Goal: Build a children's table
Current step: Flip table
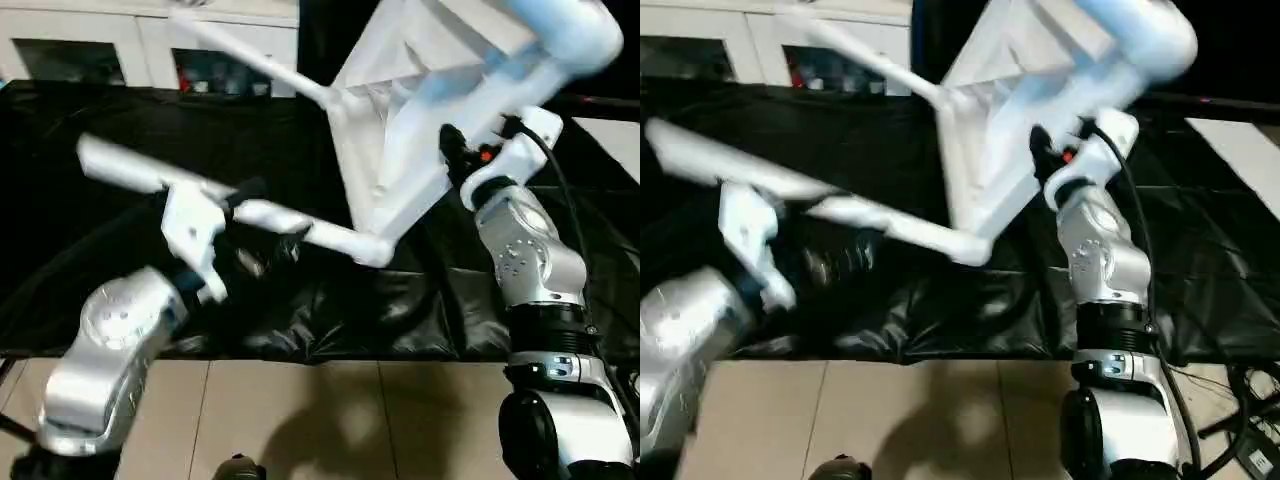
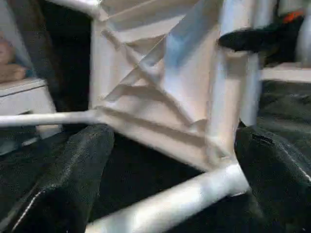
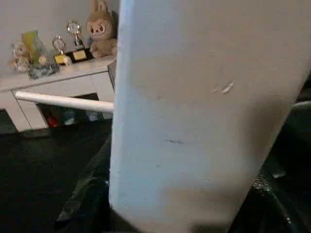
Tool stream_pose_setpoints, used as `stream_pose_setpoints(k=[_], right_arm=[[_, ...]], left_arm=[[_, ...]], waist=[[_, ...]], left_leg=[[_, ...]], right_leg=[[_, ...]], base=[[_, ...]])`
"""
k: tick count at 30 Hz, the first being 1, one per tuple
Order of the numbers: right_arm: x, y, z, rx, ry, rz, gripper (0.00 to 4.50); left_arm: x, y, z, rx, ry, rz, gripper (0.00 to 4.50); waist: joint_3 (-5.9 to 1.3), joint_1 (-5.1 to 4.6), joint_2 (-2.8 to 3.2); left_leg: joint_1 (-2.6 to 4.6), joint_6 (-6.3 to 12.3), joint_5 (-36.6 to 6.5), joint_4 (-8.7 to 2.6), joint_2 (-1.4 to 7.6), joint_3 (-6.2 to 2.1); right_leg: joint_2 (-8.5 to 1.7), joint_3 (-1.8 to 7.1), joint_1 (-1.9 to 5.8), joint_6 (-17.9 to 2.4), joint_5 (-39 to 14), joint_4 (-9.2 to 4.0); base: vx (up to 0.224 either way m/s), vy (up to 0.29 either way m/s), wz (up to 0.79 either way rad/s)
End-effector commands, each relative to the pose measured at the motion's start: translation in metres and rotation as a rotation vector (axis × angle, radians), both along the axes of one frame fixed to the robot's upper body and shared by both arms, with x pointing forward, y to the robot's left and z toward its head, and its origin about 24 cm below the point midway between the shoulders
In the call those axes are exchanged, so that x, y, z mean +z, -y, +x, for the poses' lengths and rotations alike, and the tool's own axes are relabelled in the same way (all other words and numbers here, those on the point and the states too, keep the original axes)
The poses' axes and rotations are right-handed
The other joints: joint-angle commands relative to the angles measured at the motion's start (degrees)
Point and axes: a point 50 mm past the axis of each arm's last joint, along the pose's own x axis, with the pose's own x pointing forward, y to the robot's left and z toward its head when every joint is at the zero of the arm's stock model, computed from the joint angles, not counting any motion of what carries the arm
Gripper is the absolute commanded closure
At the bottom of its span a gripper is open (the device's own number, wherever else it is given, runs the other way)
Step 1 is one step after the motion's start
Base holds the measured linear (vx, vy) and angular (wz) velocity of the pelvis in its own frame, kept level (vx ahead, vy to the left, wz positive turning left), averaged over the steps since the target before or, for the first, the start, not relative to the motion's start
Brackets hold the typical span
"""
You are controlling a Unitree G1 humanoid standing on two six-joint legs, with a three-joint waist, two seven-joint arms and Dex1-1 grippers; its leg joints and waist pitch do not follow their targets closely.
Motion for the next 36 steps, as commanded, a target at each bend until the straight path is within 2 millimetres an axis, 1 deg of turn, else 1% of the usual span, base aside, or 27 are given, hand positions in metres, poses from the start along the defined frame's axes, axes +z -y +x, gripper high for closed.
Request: stream_pose_setpoints(k=[1, 3, 4, 6, 7, 8, 9, 11, 12, 15, 19, 20, 21, 22, 23, 24, 25, 26, 27, 28, 29, 30, 31, 33, 34, 35, 36], right_arm=[[-0.009, 0.006, -0.002, -0.041, -0.061, -0.079, 2.72], [-0.008, 0.007, -0.003, -0.051, -0.070, -0.113, 2.73], [-0.008, 0.007, -0.004, -0.052, -0.071, -0.135, 2.73], [-0.007, 0.006, -0.006, -0.048, -0.075, -0.188, 2.76], [-0.007, 0.006, -0.006, -0.047, -0.074, -0.191, 2.76], [-0.005, 0.006, -0.006, -0.042, -0.069, -0.209, 2.77], [-0.002, 0.004, -0.007, -0.036, -0.062, -0.255, 2.78], [0.001, 0.003, -0.007, -0.030, -0.057, -0.308, 2.80], [0.003, 0.002, -0.008, -0.028, -0.058, -0.330, 2.80], [0.003, 0.002, -0.008, -0.028, -0.058, -0.330, 2.80], [0.003, 0.002, -0.008, -0.028, -0.058, -0.330, 2.80], [0.004, 0.001, -0.008, -0.029, -0.058, -0.352, 2.46], [-0.001, -0.007, -0.011, -0.010, -0.068, -0.384, 2.26], [-0.009, -0.015, -0.015, 0.014, -0.075, -0.425, 2.14], [-0.014, -0.019, -0.019, 0.030, -0.070, -0.453, 2.14], [-0.014, -0.019, -0.019, 0.030, -0.070, -0.453, 2.11], [-0.014, -0.020, -0.021, 0.040, -0.063, -0.452, 2.05], [-0.015, -0.020, -0.024, 0.053, -0.048, -0.445, 1.80], [-0.015, -0.019, -0.026, 0.058, -0.038, -0.446, 1.73], [-0.015, -0.019, -0.026, 0.058, -0.038, -0.446, 1.71], [-0.017, -0.016, -0.030, 0.058, -0.027, -0.437, 1.66], [-0.018, -0.013, -0.032, 0.054, -0.021, -0.428, 1.54], [-0.019, -0.012, -0.032, 0.056, -0.017, -0.422, 1.39], [-0.021, -0.012, -0.036, 0.077, -0.004, -0.438, 1.23], [-0.021, -0.012, -0.036, 0.077, -0.004, -0.438, 1.23], [-0.023, -0.012, -0.036, 0.085, -0.007, -0.446, 1.23], [-0.024, -0.012, -0.037, 0.088, -0.011, -0.447, 1.23]], left_arm=[[0.004, -0.002, 0.005, 0.021, 0.025, 0.034, 0.00], [0.009, -0.004, 0.009, 0.028, 0.050, 0.059, 0.00], [0.011, -0.005, 0.011, 0.027, 0.057, 0.072, 0.00], [0.015, -0.012, 0.017, 0.045, 0.089, 0.126, 0.00], [0.015, -0.012, 0.017, 0.045, 0.090, 0.129, 0.00], [0.016, -0.014, 0.018, 0.040, 0.099, 0.148, 0.00], [0.020, -0.017, 0.021, 0.015, 0.127, 0.185, 0.00], [0.028, -0.017, 0.023, -0.026, 0.173, 0.217, 0.00], [0.032, -0.016, 0.024, -0.046, 0.197, 0.229, 0.00], [0.032, -0.016, 0.024, -0.046, 0.197, 0.229, 0.00], [0.032, -0.016, 0.024, -0.046, 0.197, 0.229, 0.00], [0.038, -0.013, 0.025, -0.055, 0.222, 0.223, 0.00], [0.057, 0.006, 0.021, -0.092, 0.358, 0.227, 0.00], [0.074, 0.022, 0.013, -0.120, 0.499, 0.246, 0.00], [0.085, 0.032, 0.008, -0.136, 0.587, 0.265, 0.00], [0.085, 0.032, 0.008, -0.136, 0.587, 0.265, 0.00], [0.089, 0.032, 0.007, -0.130, 0.632, 0.308, 0.00], [0.097, 0.032, 0.005, -0.113, 0.706, 0.369, 0.00], [0.101, 0.032, 0.005, -0.107, 0.734, 0.389, 0.00], [0.101, 0.032, 0.005, -0.107, 0.734, 0.389, 0.00], [0.108, 0.030, 0.007, -0.085, 0.773, 0.435, 0.00], [0.111, 0.028, 0.009, -0.073, 0.797, 0.462, 0.00], [0.113, 0.027, 0.010, -0.065, 0.812, 0.477, 0.00], [0.115, 0.024, 0.013, -0.048, 0.832, 0.514, 0.00], [0.115, 0.024, 0.013, -0.048, 0.832, 0.514, 0.00], [0.114, 0.023, 0.016, -0.030, 0.850, 0.540, 0.00], [0.114, 0.022, 0.018, -0.022, 0.852, 0.551, 0.00]], waist=[[-3.94, -0.39, 0.51], [-3.99, -0.25, 0.65], [-4.01, -0.23, 0.41], [-3.98, -0.13, 0.41], [-4.04, -0.02, 0.52], [-3.98, -0.13, -0.02], [-4.01, 0.04, 0.27], [-4.02, -0.06, -0.04], [-3.98, -0.01, 0.09], [-4.00, -0.12, 0.00], [-4.06, -0.13, -0.16], [-4.05, -0.12, -0.16], [-4.04, -0.35, 0.12], [-4.10, -0.27, 0.01], [-4.00, -0.26, 0.01], [-4.11, -0.15, -0.03], [-4.06, -0.49, -0.25], [-4.11, -0.66, -0.35], [-4.04, -0.98, -0.63], [-4.02, -1.26, -0.75], [-3.87, -1.59, -0.58], [-3.93, -1.62, -0.29], [-4.03, -1.60, -0.19], [-4.00, -1.56, 0.12], [-3.96, -1.61, -0.03], [-3.98, -1.51, 0.44], [-3.98, -1.55, 0.19]], left_leg=[[2.22, -5.37, -13.3, -4.00, 1.37, -0.47], [2.34, -5.34, -12.9, -3.97, 1.39, -0.46], [2.30, -5.42, -12.9, -3.97, 1.42, -0.47], [2.34, -5.41, -12.8, -3.96, 1.38, -0.40], [2.35, -5.61, -12.6, -3.95, 1.37, -0.43], [2.21, -5.41, -12.2, -4.01, 1.36, -0.44], [2.29, -5.55, -12.1, -4.01, 1.35, -0.46], [2.45, -5.84, -12.4, -3.99, 1.38, -0.32], [2.44, -6.13, -12.7, -4.09, 1.40, -0.42], [2.42, -6.75, -13.6, -4.15, 1.54, -0.49], [2.27, -6.38, -13.0, -4.04, 1.48, -0.42], [2.29, -6.33, -13.0, -4.02, 1.48, -0.40], [2.54, -6.30, -12.8, -3.98, 1.62, -0.34], [2.61, -6.50, -12.5, -3.89, 1.66, -0.36], [2.35, -6.45, -12.2, -4.10, 1.77, -0.48], [2.37, -6.89, -11.9, -4.01, 1.89, -0.60], [1.83, -6.86, -11.6, -4.13, 1.69, -0.78], [2.05, -6.67, -12.2, -3.99, 1.63, -0.66], [1.90, -6.50, -12.7, -3.94, 1.53, -0.62], [1.81, -6.29, -12.6, -3.91, 1.48, -0.57], [1.77, -6.29, -13.0, -3.94, 1.45, -0.59], [1.94, -6.46, -13.7, -3.91, 1.51, -0.64], [2.08, -6.57, -14.3, -3.95, 1.58, -0.77], [2.31, -6.87, -15.4, -3.97, 1.59, -0.81], [2.30, -6.91, -16.0, -4.03, 1.63, -0.82], [2.29, -7.03, -16.2, -4.06, 1.63, -0.90], [2.29, -7.02, -16.7, -4.06, 1.62, -0.88]], right_leg=[[-2.51, 1.79, 1.08, -4.8, -5.5, -4.32], [-2.45, 1.76, 0.98, -5.1, -4.7, -4.24], [-2.46, 1.74, 1.03, -5.2, -4.0, -4.15], [-2.41, 1.78, 0.96, -5.1, -4.1, -4.21], [-2.47, 1.78, 0.99, -4.9, -3.8, -4.07], [-2.41, 1.76, 1.10, -4.7, -3.7, -4.17], [-2.53, 1.74, 1.00, -4.7, -4.0, -4.12], [-2.54, 1.82, 0.89, -4.7, -4.5, -4.11], [-2.58, 1.80, 0.89, -4.7, -5.0, -4.17], [-2.70, 1.75, 0.86, -5.2, -4.0, -3.85], [-2.74, 1.80, 1.03, -5.6, -3.1, -3.76], [-2.74, 1.79, 1.01, -5.7, -3.1, -3.78], [-2.53, 1.85, 0.90, -5.4, -2.9, -3.98], [-2.62, 1.86, 0.90, -5.5, -2.2, -3.84], [-2.51, 1.80, 1.12, -5.2, -2.1, -4.05], [-2.84, 1.74, 1.22, -4.8, -1.1, -3.78], [-2.76, 1.64, 1.70, -4.7, -0.6, -3.66], [-2.68, 1.67, 1.50, -4.2, -0.8, -3.83], [-2.71, 1.77, 1.60, -3.8, -1.7, -3.90], [-2.69, 1.83, 1.61, -3.7, -2.1, -3.97], [-2.70, 1.85, 1.49, -3.8, -3.3, -4.09], [-2.74, 1.85, 1.34, -3.9, -4.7, -4.15], [-2.71, 1.82, 1.27, -4.2, -5.4, -4.19], [-2.62, 1.78, 1.00, -5.0, -5.5, -4.18], [-2.62, 1.78, 1.01, -5.4, -5.4, -4.12], [-2.68, 1.78, 1.02, -5.6, -5.3, -4.07], [-2.68, 1.79, 0.98, -5.7, -5.5, -4.16]], base=[[0.000, 0.000, 0.00], [0.000, 0.000, 0.00], [0.000, 0.000, 0.00], [0.000, 0.000, 0.00], [0.000, 0.000, 0.00], [0.000, 0.000, 0.00], [0.000, 0.000, 0.00], [0.000, 0.000, 0.00], [0.000, 0.000, 0.00], [0.000, 0.000, 0.00], [0.000, 0.000, 0.00], [0.000, 0.000, 0.00], [0.000, 0.000, 0.00], [0.000, 0.000, 0.00], [0.000, 0.000, 0.00], [0.000, 0.000, 0.00], [0.000, 0.000, 0.00], [0.000, 0.000, 0.00], [0.000, 0.000, 0.00], [0.000, 0.000, 0.00], [0.000, 0.000, 0.00], [0.000, 0.000, 0.00], [0.000, 0.000, 0.00], [0.000, 0.000, 0.00], [0.000, 0.000, 0.00], [0.000, 0.000, 0.00], [0.000, 0.000, 0.00]])
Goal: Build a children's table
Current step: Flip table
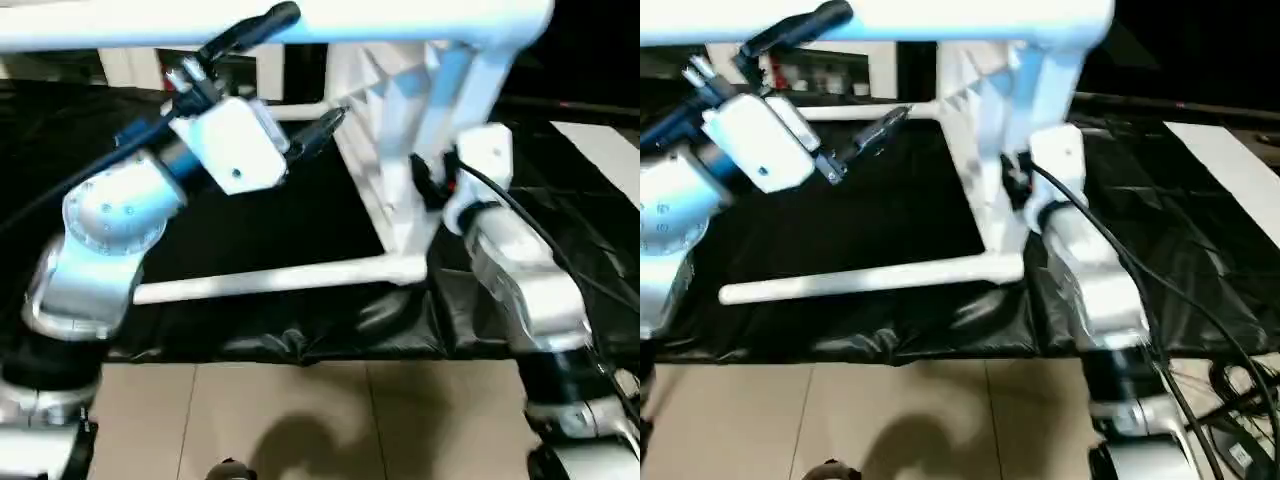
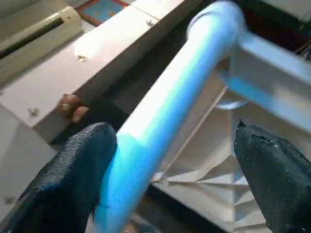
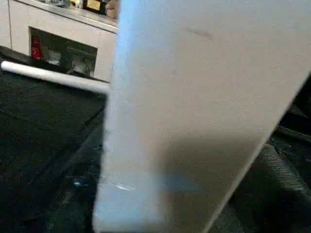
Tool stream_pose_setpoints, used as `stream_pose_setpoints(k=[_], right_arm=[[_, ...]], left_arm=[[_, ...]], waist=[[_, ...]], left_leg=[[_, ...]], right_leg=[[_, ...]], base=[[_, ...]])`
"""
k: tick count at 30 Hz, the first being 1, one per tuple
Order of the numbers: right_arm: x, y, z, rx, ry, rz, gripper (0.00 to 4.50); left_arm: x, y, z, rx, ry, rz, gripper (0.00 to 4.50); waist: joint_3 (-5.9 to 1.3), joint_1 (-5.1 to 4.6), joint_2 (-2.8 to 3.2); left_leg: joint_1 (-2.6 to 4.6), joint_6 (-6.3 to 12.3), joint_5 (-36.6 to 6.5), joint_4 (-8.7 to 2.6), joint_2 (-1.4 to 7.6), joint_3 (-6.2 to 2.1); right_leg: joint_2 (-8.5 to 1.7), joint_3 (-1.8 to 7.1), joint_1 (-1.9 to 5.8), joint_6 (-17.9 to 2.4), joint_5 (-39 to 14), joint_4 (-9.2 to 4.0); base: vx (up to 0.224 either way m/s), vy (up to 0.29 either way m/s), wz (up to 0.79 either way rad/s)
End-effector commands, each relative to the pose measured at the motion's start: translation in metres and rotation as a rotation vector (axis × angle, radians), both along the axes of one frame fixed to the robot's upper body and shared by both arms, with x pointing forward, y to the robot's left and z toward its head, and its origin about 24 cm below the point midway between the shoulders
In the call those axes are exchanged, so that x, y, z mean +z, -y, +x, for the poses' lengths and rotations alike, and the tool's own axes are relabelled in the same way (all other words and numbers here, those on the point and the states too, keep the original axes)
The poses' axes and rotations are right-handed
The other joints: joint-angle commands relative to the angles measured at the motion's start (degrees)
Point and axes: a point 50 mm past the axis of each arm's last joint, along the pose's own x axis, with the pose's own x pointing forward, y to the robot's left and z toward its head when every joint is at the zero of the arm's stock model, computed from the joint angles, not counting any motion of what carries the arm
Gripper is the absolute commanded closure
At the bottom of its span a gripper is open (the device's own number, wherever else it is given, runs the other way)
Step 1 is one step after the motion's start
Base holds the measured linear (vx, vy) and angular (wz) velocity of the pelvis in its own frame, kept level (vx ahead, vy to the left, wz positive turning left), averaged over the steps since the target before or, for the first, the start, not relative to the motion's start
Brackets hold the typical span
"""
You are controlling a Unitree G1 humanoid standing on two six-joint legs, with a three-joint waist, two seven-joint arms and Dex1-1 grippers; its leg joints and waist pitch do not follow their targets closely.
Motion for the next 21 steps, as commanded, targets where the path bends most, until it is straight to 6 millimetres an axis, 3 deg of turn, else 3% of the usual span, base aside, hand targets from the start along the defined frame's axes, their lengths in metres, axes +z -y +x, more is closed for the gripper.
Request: stream_pose_setpoints(k=[1, 7, 13, 15, 16, 17, 21], right_arm=[[-0.010, 0.003, -0.002, 0.000, -0.040, -0.021, 1.23], [-0.018, 0.000, -0.003, 0.027, -0.053, -0.042, 1.23], [-0.029, -0.004, 0.000, 0.022, -0.076, -0.054, 1.23], [-0.030, -0.006, 0.002, 0.023, -0.074, -0.054, 1.23], [-0.030, -0.009, 0.004, 0.027, -0.070, -0.046, 1.21], [-0.030, -0.011, 0.007, 0.029, -0.067, -0.039, 1.21], [-0.035, -0.015, 0.012, 0.044, -0.074, -0.032, 1.58]], left_arm=[[0.001, -0.002, 0.006, 0.043, 0.030, 0.029, 0.00], [0.012, -0.021, 0.017, 0.204, 0.158, 0.031, 0.00], [0.009, -0.042, 0.028, 0.347, 0.143, 0.042, 0.00], [0.009, -0.042, 0.028, 0.340, 0.143, 0.040, 0.00], [0.008, -0.040, 0.027, 0.320, 0.137, 0.043, 0.28], [0.006, -0.037, 0.027, 0.302, 0.132, 0.046, 0.28], [0.000, -0.038, 0.029, 0.309, 0.109, 0.040, 0.51]], waist=[[-3.57, -0.08, 2.00], [-3.59, -0.15, 2.02], [-3.53, -0.10, 2.08], [-3.55, -0.04, 2.05], [-3.58, -0.01, 1.99], [-3.54, -0.03, 2.06], [-3.52, 0.11, 2.15]], left_leg=[[2.42, -6.81, -17.2, -4.11, 1.60, -0.78], [2.33, -6.46, -17.7, -4.09, 1.60, -0.91], [2.23, -5.96, -16.6, -4.07, 1.57, -0.89], [2.25, -5.89, -16.8, -4.06, 1.56, -0.87], [2.26, -5.77, -16.8, -4.05, 1.57, -0.87], [2.20, -5.80, -17.0, -4.10, 1.59, -0.90], [2.32, -5.93, -17.8, -4.12, 1.64, -0.86]], right_leg=[[-2.77, 1.84, 0.88, -6.0, -5.6, -4.12], [-2.82, 1.80, 1.02, -7.0, -5.9, -4.09], [-2.89, 1.79, 0.90, -8.0, -5.4, -4.03], [-2.95, 1.80, 0.82, -8.4, -5.4, -4.02], [-2.98, 1.80, 0.81, -8.6, -5.1, -3.99], [-3.02, 1.79, 0.81, -8.7, -5.2, -3.98], [-3.02, 1.80, 0.70, -8.7, -5.7, -4.00]], base=[[0.000, 0.000, 0.00], [0.000, 0.000, 0.00], [0.000, 0.000, 0.00], [0.000, 0.000, 0.00], [0.000, 0.000, 0.00], [0.000, 0.000, 0.00], [0.000, 0.000, 0.00]])
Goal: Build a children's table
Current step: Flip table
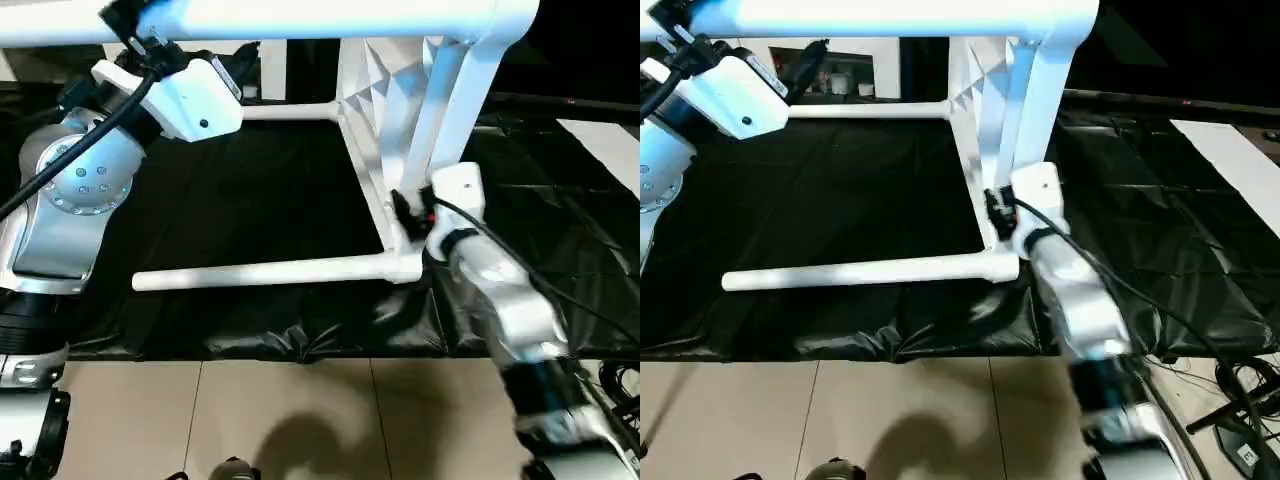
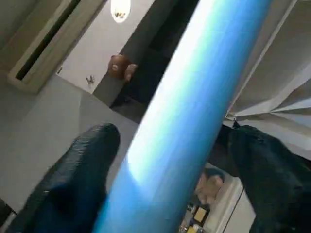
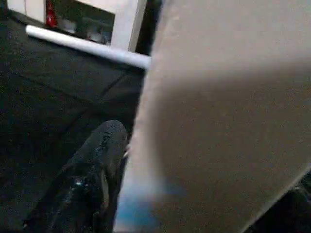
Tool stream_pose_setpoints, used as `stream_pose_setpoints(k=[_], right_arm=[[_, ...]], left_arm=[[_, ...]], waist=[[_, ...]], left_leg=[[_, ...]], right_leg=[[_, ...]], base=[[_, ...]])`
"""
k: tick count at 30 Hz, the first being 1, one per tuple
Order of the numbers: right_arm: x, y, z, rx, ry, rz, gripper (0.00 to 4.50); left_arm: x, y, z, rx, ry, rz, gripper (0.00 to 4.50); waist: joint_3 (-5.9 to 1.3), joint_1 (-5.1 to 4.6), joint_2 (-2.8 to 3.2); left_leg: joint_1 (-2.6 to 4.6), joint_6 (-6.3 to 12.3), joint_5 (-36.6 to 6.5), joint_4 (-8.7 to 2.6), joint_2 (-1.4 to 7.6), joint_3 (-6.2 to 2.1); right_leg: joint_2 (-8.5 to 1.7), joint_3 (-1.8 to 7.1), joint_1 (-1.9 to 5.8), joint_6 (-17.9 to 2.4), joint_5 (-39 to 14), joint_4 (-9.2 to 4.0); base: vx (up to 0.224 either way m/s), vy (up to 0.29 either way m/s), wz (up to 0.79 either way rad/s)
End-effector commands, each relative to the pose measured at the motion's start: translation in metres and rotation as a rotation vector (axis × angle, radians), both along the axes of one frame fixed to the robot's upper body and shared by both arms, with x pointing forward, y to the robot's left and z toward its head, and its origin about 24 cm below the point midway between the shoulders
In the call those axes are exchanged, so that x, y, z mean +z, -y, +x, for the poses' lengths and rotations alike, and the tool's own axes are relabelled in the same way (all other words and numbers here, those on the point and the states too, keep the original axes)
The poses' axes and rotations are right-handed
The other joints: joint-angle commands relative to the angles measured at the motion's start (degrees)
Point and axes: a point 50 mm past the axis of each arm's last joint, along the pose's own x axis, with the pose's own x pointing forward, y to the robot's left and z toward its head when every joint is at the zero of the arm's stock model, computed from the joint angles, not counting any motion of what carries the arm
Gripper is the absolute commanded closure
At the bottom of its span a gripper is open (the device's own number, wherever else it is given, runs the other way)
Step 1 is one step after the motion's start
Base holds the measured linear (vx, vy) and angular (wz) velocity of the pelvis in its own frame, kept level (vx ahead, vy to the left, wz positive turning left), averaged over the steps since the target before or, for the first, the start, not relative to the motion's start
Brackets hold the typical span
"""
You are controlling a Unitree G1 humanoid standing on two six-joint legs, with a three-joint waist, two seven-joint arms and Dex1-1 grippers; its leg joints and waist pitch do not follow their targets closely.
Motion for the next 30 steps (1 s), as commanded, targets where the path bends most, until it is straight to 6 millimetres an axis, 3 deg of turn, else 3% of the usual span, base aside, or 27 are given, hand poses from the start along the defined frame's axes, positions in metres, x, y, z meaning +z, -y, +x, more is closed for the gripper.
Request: stream_pose_setpoints(k=[1, 6, 10, 13, 19, 23, 24, 26, 27, 29, 30], right_arm=[[0.002, 0.001, 0.004, 0.004, 0.017, 0.006, 1.70], [0.001, -0.002, 0.014, 0.023, 0.041, -0.006, 2.07], [0.004, -0.002, 0.017, 0.030, 0.057, -0.014, 2.36], [0.007, 0.000, 0.019, 0.036, 0.072, -0.024, 2.39], [0.031, 0.011, 0.027, 0.033, 0.164, -0.043, 2.45], [0.059, 0.020, 0.031, 0.047, 0.249, -0.075, 2.48], [0.087, 0.030, 0.034, 0.045, 0.328, -0.099, 2.49], [0.098, 0.033, 0.035, 0.042, 0.357, -0.105, 2.50], [0.120, 0.040, 0.037, 0.037, 0.415, -0.115, 2.51], [0.129, 0.042, 0.037, 0.035, 0.436, -0.118, 2.53], [0.149, 0.050, 0.038, 0.006, 0.495, -0.126, 2.53]], left_arm=[[-0.009, 0.001, 0.003, -0.001, -0.045, 0.000, 0.75], [-0.006, -0.004, 0.009, 0.032, -0.045, 0.000, 1.01], [-0.007, -0.004, 0.010, 0.033, -0.066, -0.010, 1.30], [-0.009, -0.005, 0.012, 0.041, -0.094, -0.033, 1.43], [-0.008, -0.015, 0.016, 0.035, -0.167, -0.234, 1.75], [-0.001, -0.025, 0.017, 0.028, -0.167, -0.398, 1.82], [0.007, -0.035, 0.016, 0.028, -0.135, -0.527, 1.82], [0.010, -0.038, 0.015, 0.029, -0.121, -0.575, 1.82], [0.013, -0.048, 0.013, 0.042, -0.081, -0.693, 1.82], [0.014, -0.051, 0.012, 0.050, -0.067, -0.737, 1.82], [0.012, -0.060, 0.010, 0.073, -0.050, -0.820, 1.82]], waist=[[-3.73, -0.15, 1.34], [-3.73, -0.28, 1.39], [-3.73, -0.25, 0.96], [-3.77, -0.14, 1.22], [-3.69, 0.02, 1.23], [-3.92, 0.27, 1.05], [-4.08, 0.39, 0.90], [-4.58, 0.77, 1.06], [-4.73, 0.98, 1.03], [-4.57, 1.30, 1.01], [-4.43, 1.44, 0.91]], left_leg=[[2.25, -5.97, -17.9, -4.18, 1.62, -0.79], [2.25, -5.85, -19.4, -4.20, 1.59, -0.84], [2.19, -5.48, -19.2, -4.19, 1.66, -0.80], [2.21, -5.30, -18.6, -4.14, 1.62, -0.77], [1.98, -4.33, -17.2, -3.96, 1.47, -0.53], [1.57, -2.29, -12.0, -3.49, 1.36, -0.22], [1.43, -1.46, -10.0, -3.24, 1.27, -0.07], [1.16, 0.07, -6.0, -2.68, 1.09, 0.10], [0.78, 1.54, -3.1, -2.33, 0.90, 0.25], [0.60, 2.99, -3.0, -2.10, 0.85, 0.39], [0.67, 3.28, -3.9, -2.14, 0.97, 0.45]], right_leg=[[-3.06, 1.84, 0.80, -8.6, -6.0, -4.04], [-3.20, 1.83, 0.70, -8.7, -8.2, -4.26], [-3.20, 1.83, 0.70, -8.6, -8.3, -4.30], [-3.17, 1.79, 0.65, -9.0, -7.7, -4.16], [-3.21, 1.85, 0.87, -9.6, -7.5, -4.25], [-3.13, 1.85, 1.36, -9.9, -4.0, -3.93], [-3.05, 1.84, 1.50, -10.3, -2.3, -3.67], [-2.88, 1.82, 1.66, -10.9, 2.2, -3.03], [-2.64, 1.78, 1.61, -11.4, 6.3, -2.61], [-2.58, 1.70, 1.38, -11.7, 7.1, -2.61], [-2.63, 1.69, 1.24, -11.8, 5.1, -2.80]], base=[[0.000, 0.000, 0.00], [0.000, 0.000, 0.00], [0.000, 0.000, 0.00], [0.000, 0.000, 0.00], [0.000, 0.000, 0.00], [0.000, 0.000, 0.00], [0.000, 0.000, 0.00], [0.000, 0.000, 0.00], [0.000, 0.000, 0.00], [0.000, 0.000, 0.00], [0.000, 0.000, 0.00]])
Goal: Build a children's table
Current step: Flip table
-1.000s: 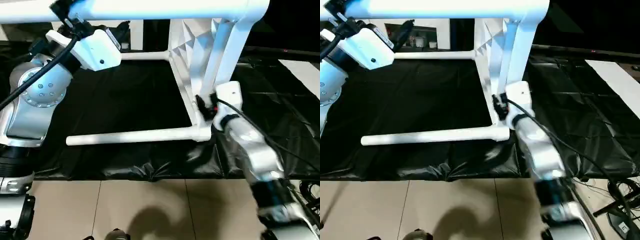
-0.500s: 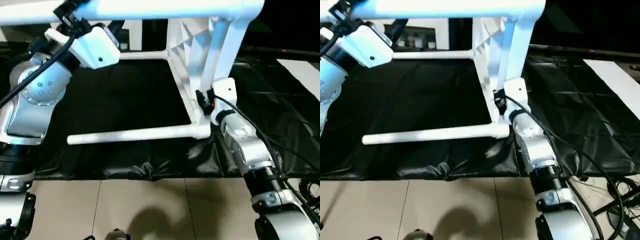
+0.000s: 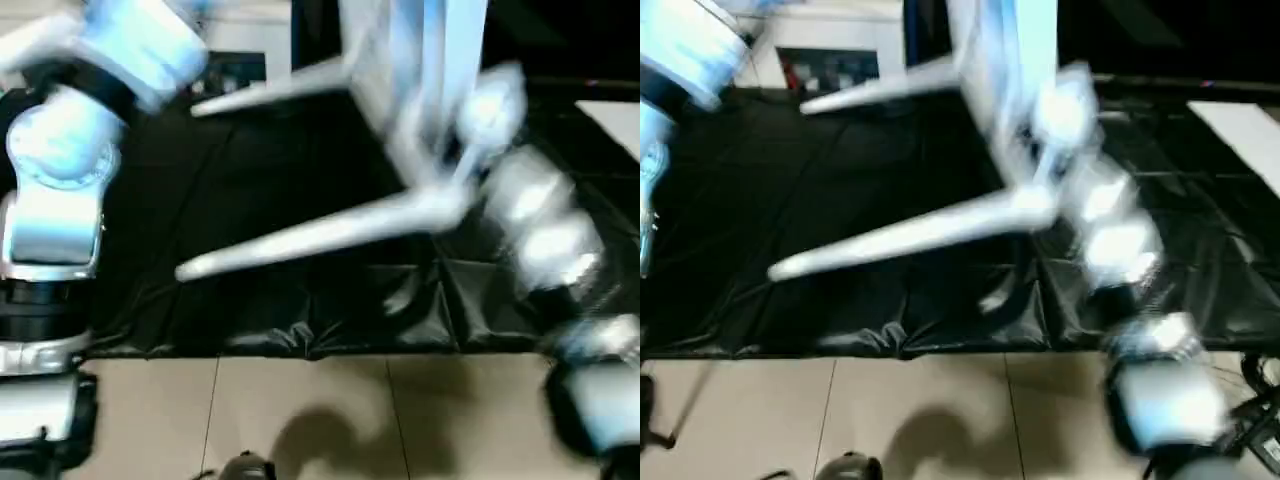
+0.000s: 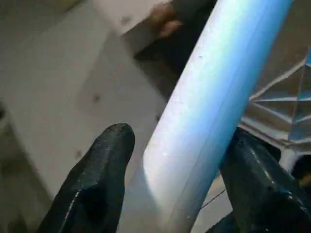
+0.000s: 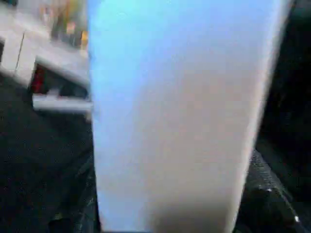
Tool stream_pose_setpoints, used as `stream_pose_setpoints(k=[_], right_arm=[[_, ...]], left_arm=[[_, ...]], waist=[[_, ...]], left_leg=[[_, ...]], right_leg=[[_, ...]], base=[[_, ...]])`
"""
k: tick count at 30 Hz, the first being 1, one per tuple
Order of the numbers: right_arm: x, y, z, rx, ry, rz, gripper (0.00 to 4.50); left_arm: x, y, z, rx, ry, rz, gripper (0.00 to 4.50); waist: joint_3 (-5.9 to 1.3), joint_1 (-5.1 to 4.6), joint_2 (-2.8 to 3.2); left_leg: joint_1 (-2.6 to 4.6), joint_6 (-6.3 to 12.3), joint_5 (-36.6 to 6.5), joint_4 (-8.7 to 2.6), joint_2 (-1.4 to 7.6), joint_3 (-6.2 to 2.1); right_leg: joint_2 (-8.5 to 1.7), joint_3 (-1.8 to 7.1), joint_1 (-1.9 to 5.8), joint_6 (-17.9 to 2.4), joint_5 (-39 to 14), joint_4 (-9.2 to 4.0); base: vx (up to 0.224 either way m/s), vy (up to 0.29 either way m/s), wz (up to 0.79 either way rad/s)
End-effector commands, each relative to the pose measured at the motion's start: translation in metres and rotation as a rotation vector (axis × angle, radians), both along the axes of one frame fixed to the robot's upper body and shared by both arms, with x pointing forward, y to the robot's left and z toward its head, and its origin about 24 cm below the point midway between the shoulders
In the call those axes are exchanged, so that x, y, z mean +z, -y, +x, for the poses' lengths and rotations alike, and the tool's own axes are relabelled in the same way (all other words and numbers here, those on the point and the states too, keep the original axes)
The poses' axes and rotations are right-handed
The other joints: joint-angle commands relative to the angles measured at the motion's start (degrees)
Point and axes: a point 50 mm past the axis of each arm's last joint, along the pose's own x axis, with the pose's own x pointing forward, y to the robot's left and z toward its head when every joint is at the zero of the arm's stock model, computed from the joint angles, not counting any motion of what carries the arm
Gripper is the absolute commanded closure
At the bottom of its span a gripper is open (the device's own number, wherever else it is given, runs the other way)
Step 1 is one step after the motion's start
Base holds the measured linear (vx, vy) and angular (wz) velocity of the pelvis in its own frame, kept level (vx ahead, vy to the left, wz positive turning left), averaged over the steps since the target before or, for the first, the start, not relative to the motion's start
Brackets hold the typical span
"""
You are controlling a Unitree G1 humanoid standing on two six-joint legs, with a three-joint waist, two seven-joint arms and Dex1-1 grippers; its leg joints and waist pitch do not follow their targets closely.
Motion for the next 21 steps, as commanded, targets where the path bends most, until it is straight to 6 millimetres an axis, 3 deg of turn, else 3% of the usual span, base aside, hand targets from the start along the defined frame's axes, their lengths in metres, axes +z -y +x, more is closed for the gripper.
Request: stream_pose_setpoints(k=[1, 5, 7, 12, 15, 17, 21], right_arm=[[0.036, 0.019, -0.003, -0.052, 0.131, 0.039, 2.54], [0.054, 0.024, -0.003, -0.052, 0.175, 0.044, 2.54], [0.058, 0.023, -0.001, -0.018, 0.178, 0.009, 2.02], [0.052, 0.016, 0.002, 0.052, 0.151, -0.013, 1.50], [0.050, 0.012, 0.003, 0.071, 0.160, -0.010, 1.41], [0.052, 0.012, 0.003, 0.074, 0.176, -0.005, 1.10], [0.062, 0.009, -0.001, 0.104, 0.264, 0.029, 1.07]], left_arm=[[-0.003, -0.034, -0.002, 0.095, 0.013, -0.297, 1.82], [-0.012, -0.042, -0.004, 0.122, -0.026, -0.362, 1.86], [-0.022, -0.046, -0.005, 0.141, -0.066, -0.393, 1.91], [-0.031, -0.045, -0.006, 0.152, -0.108, -0.390, 1.96], [-0.033, -0.044, -0.005, 0.157, -0.121, -0.380, 1.98], [-0.033, -0.044, -0.005, 0.158, -0.125, -0.375, 2.01], [-0.033, -0.043, -0.006, 0.161, -0.140, -0.369, 2.03]], waist=[[-4.76, -0.03, -1.52], [-4.51, -0.15, -1.07], [-4.31, -0.67, -1.90], [-4.18, -0.46, -2.10], [-4.13, -0.32, -2.08], [-4.16, -0.36, -2.06], [-4.28, -0.50, -2.08]], left_leg=[[2.01, 2.12, -5.5, -2.12, 1.07, 0.17], [2.43, -0.24, -9.0, -2.57, 1.56, -0.15], [2.41, -1.85, -11.2, -2.74, 1.61, -0.23], [2.50, -1.52, -12.9, -2.66, 1.50, -0.08], [2.62, -2.25, -14.6, -2.81, 1.56, -0.18], [2.57, -2.73, -15.5, -2.89, 1.54, -0.29], [2.38, -2.73, -15.0, -2.81, 1.50, -0.33]], right_leg=[[-2.56, 1.61, 2.59, -11.5, 3.2, -3.23], [-2.55, 1.58, 2.10, -10.5, -1.0, -3.60], [-2.37, 1.44, 2.19, -10.2, -0.9, -3.64], [-2.59, 1.67, 1.94, -9.3, -3.3, -4.00], [-2.56, 1.60, 1.78, -8.9, -4.7, -4.19], [-2.59, 1.55, 1.80, -8.6, -5.6, -4.21], [-2.70, 1.54, 1.91, -8.5, -4.9, -4.13]], base=[[0.000, 0.000, 0.00], [0.000, 0.000, 0.00], [0.000, 0.000, 0.00], [0.000, 0.000, 0.00], [0.000, 0.000, 0.00], [0.000, 0.000, 0.00], [0.000, 0.000, 0.00]])
